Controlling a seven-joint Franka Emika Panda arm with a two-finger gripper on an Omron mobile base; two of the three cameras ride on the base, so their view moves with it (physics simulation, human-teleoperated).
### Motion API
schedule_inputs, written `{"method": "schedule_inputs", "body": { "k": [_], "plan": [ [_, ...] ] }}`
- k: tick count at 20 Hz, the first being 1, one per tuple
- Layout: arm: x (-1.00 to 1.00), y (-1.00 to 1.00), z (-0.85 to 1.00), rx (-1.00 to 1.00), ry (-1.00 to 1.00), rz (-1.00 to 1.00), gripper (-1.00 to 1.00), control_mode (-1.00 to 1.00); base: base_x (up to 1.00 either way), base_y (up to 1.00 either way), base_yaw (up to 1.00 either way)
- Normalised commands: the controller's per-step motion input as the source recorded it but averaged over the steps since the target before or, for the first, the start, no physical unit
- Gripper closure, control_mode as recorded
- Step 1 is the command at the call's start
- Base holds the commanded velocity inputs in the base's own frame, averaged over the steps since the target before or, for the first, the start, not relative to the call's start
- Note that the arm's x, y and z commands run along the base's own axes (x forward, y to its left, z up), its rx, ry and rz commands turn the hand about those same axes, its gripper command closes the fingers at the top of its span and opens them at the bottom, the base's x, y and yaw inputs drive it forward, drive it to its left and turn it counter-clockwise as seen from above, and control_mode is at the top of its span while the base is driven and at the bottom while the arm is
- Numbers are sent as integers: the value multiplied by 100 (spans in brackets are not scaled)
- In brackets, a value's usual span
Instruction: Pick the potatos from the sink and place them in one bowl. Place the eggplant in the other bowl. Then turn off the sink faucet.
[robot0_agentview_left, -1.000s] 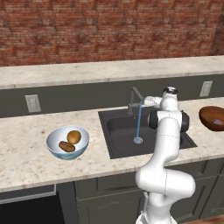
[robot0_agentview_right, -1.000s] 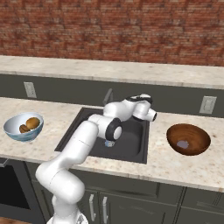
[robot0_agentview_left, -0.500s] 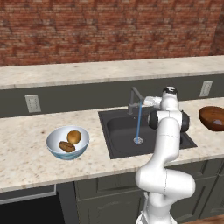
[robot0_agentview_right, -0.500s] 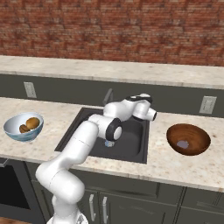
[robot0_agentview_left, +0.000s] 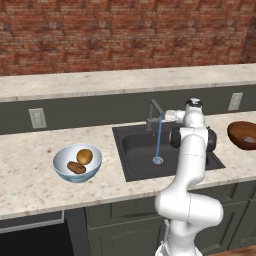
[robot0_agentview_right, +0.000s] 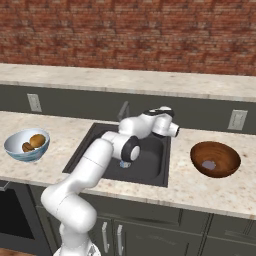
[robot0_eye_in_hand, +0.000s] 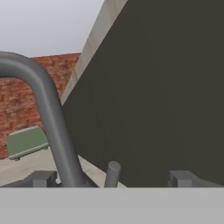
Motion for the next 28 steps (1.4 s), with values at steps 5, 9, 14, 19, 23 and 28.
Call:
{"method": "schedule_inputs", "body": {
  "k": [5, 9, 14, 19, 23, 28],
  "plan": [
    [0, 10, 0, 0, -3, 7, -100, -100, 0, 0, 0],
    [0, 1, 0, 0, -3, 8, -100, -100, 0, 0, 0],
    [0, 0, 0, 0, -3, 3, -100, -100, 0, 0, 0],
    [1, -1, 0, 0, -1, 0, -100, -100, 0, 0, 0],
    [10, 9, 0, 0, 0, 0, -100, -100, 0, 0, 0],
    [17, 17, 0, 0, 0, 0, 100, -100, 0, 0, 0]
  ]
}}
